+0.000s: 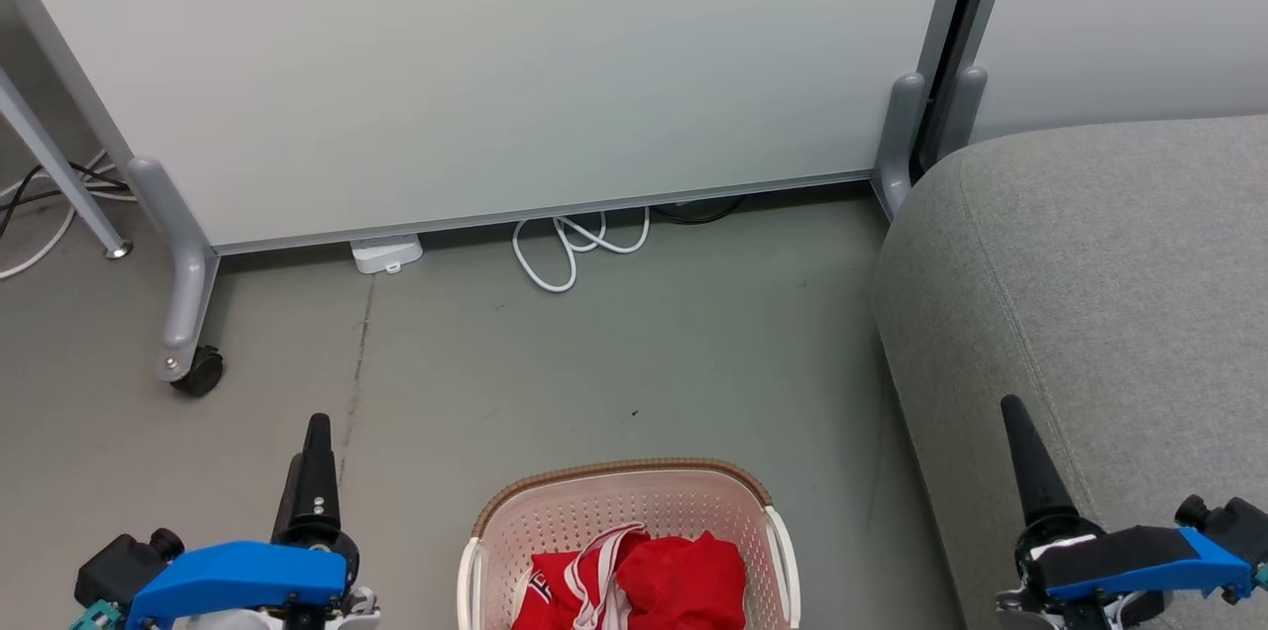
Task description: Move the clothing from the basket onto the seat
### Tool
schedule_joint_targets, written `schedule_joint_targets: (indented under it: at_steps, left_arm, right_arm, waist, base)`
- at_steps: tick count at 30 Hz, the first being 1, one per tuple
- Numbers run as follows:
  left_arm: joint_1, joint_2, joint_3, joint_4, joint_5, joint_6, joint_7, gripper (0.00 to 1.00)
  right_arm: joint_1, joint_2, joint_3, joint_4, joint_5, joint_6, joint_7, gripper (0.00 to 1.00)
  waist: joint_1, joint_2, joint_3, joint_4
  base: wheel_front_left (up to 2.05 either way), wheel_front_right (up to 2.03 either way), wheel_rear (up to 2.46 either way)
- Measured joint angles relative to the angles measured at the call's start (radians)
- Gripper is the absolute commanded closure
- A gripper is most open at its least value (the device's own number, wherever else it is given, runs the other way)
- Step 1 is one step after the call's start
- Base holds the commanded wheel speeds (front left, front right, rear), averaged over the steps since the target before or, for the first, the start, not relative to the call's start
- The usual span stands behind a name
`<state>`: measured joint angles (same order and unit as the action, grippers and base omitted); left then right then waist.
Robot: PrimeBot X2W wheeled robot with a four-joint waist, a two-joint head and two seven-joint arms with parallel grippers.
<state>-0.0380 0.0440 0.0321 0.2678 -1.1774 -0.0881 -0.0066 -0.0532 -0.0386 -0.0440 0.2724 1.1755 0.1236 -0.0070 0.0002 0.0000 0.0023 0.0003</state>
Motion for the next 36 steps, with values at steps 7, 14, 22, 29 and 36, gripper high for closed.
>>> schedule_joint_targets:
  at_steps: [7,14,22,29,36]
  left_arm:
    - [0.0,0.009,-0.026,-0.013,0.157,0.011,-0.027,0.0]
    - [0.0,0.022,-0.06,-0.027,0.295,0.021,-0.05,0.0]
    - [-0.001,0.04,-0.099,-0.031,0.423,0.035,-0.077,0.0]
    - [-0.006,0.052,-0.126,-0.026,0.519,0.047,-0.1,0.0]
    - [-0.011,0.063,-0.151,-0.019,0.598,0.053,-0.12,0.0]
  right_arm:
    - [0.0,-0.001,0.005,-0.022,-0.168,0.0,-0.026,0.0]
    - [0.0,-0.001,0.01,-0.026,-0.298,0.001,-0.049,0.0]
    - [0.0,-0.002,0.013,-0.028,-0.429,0.001,-0.062,0.0]
    - [0.0,-0.002,0.017,-0.035,-0.526,0.001,-0.073,0.0]
    - [-0.001,-0.003,0.02,-0.039,-0.614,0.001,-0.082,0.0]
  waist:
    - [0.0,0.0,-0.001,0.002]
    - [0.0,0.0,-0.001,0.004]
    - [-0.0001,0.0,-0.001,0.009]
    - [-0.0001,0.0,-0.001,0.01]
    - [-0.0001,0.0,-0.002,0.013]
  base:
    - [0.0,0.0,0.0]
    - [0.0,0.0,0.0]
    - [0.0,0.0,0.0]
    - [0.0,0.0,0.0]
    - [0.0,0.0,0.0]
